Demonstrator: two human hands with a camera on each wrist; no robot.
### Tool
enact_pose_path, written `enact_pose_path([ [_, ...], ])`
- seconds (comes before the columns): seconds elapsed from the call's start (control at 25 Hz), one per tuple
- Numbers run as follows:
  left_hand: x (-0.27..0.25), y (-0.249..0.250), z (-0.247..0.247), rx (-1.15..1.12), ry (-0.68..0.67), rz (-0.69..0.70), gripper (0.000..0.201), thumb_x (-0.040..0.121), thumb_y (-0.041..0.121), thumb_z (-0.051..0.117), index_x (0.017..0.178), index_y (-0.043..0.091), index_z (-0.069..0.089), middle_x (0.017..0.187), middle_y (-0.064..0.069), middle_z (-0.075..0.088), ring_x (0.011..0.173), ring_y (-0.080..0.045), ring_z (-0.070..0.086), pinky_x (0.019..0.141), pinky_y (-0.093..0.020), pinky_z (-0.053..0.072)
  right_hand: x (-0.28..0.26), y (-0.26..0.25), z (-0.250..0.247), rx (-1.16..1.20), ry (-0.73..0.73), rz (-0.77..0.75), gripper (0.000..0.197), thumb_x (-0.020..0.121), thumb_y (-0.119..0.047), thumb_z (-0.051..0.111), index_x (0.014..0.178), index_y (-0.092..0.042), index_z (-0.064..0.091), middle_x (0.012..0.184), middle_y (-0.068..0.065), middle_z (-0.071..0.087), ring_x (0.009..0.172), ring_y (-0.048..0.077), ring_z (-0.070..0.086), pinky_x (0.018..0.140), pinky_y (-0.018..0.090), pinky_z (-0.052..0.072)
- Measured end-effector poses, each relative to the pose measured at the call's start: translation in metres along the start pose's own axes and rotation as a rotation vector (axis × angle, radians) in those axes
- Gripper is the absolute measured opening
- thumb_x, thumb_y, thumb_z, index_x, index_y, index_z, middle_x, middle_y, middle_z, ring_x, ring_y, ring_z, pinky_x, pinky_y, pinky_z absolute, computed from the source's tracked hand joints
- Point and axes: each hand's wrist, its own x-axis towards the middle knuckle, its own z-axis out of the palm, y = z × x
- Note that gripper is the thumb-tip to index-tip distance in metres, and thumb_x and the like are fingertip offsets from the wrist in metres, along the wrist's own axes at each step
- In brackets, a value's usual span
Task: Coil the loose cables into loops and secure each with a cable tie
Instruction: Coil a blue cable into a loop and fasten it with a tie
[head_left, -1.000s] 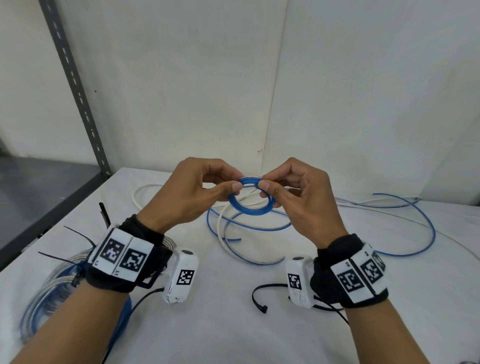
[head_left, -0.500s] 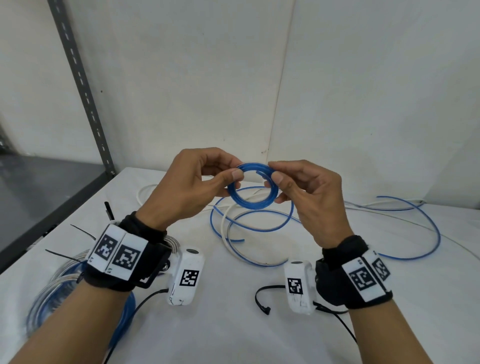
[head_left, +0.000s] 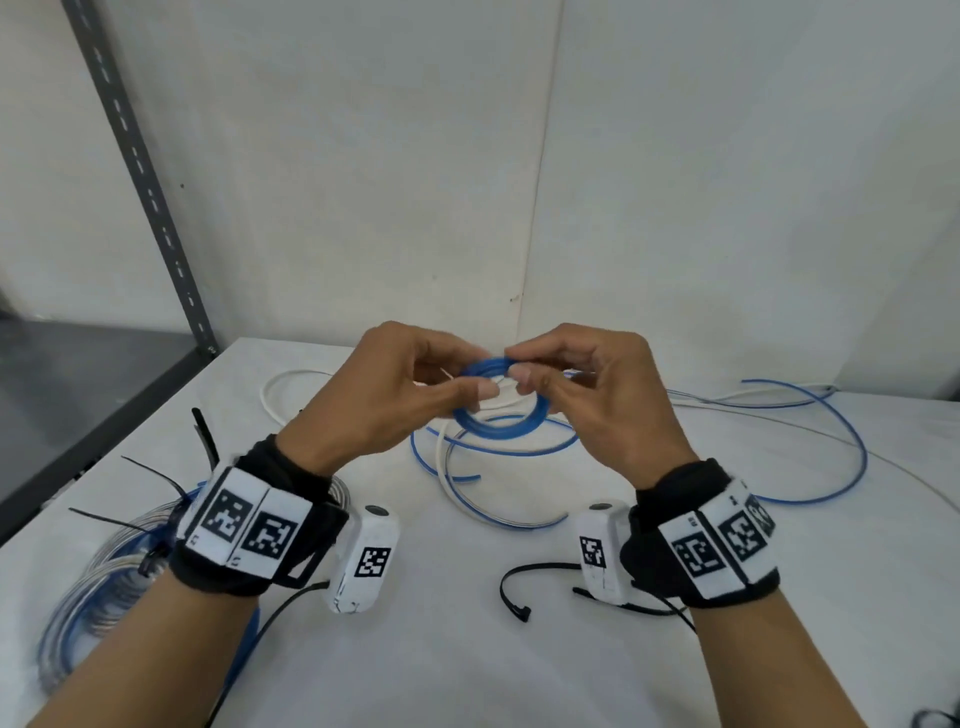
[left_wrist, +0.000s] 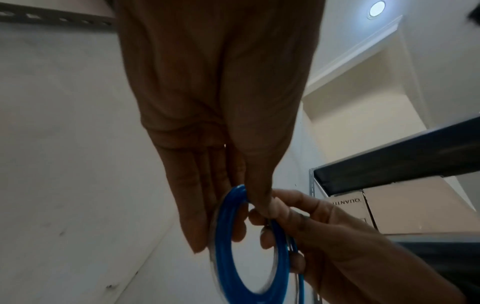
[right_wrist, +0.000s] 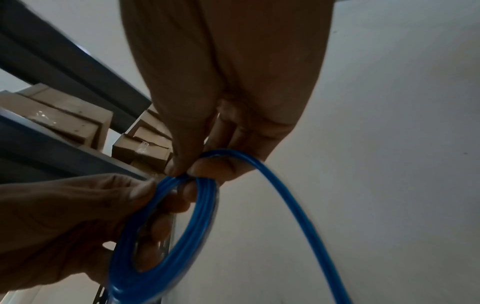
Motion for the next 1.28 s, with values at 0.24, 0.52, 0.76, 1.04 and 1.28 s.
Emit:
enact_pose_path([
  [0.24, -0.001, 0.001, -0.005, -0.211, 0.106, -0.062, 0.017, 0.085, 0.020, 0.078, 0.097, 0.007, 0.080, 0.084, -0.014, 0.078, 0.084, -0.027, 0.077, 0.079, -0.039, 0.064, 0.001, 0.003, 0.005, 0.075, 0.091, -0.020, 0.016, 0.091, -0.010, 0.074, 0.105, -0.018, 0.077, 0.088, -0.006, 0.077, 0.082, 0.016, 0.074, 0.063, 0.024, 0.055],
  [0.52, 0.002, 0.003, 0.001, -0.599, 0.258, -0.159, 0.025, 0.080, 0.027, 0.073, 0.096, 0.008, 0.076, 0.089, -0.011, 0.079, 0.085, -0.023, 0.077, 0.068, -0.027, 0.060, -0.001, -0.002, 0.032, 0.522, 0.355, 0.122, 0.010, 0.091, -0.004, 0.069, 0.101, -0.003, 0.067, 0.093, 0.015, 0.078, 0.082, 0.023, 0.077, 0.060, 0.025, 0.056],
  [0.76, 0.002, 0.001, -0.001, -0.305, 0.126, -0.077, 0.027, 0.081, 0.017, 0.080, 0.107, 0.008, 0.077, 0.092, -0.013, 0.079, 0.090, -0.030, 0.077, 0.083, -0.038, 0.063, 0.001, -0.001, 0.010, 0.271, 0.197, 0.040, 0.008, 0.089, -0.005, 0.074, 0.097, -0.006, 0.074, 0.084, 0.012, 0.078, 0.075, 0.023, 0.075, 0.059, 0.025, 0.055],
  [1.04, 0.002, 0.000, -0.002, -0.405, 0.242, -0.077, 0.021, 0.079, 0.017, 0.079, 0.096, 0.004, 0.078, 0.083, -0.014, 0.078, 0.078, -0.024, 0.077, 0.071, -0.030, 0.061, 0.002, 0.002, 0.010, 0.253, 0.203, 0.025, 0.022, 0.095, -0.006, 0.067, 0.111, -0.019, 0.074, 0.099, 0.002, 0.079, 0.087, 0.021, 0.076, 0.061, 0.026, 0.058],
  [1.28, 0.003, 0.004, 0.003, -0.705, 0.322, -0.131, 0.023, 0.076, 0.022, 0.074, 0.094, 0.009, 0.075, 0.088, -0.009, 0.078, 0.085, -0.022, 0.076, 0.071, -0.027, 0.061, -0.002, -0.003, 0.037, 0.606, 0.349, 0.150, 0.025, 0.096, -0.010, 0.064, 0.121, -0.007, 0.069, 0.101, 0.013, 0.078, 0.092, 0.026, 0.076, 0.062, 0.025, 0.058],
])
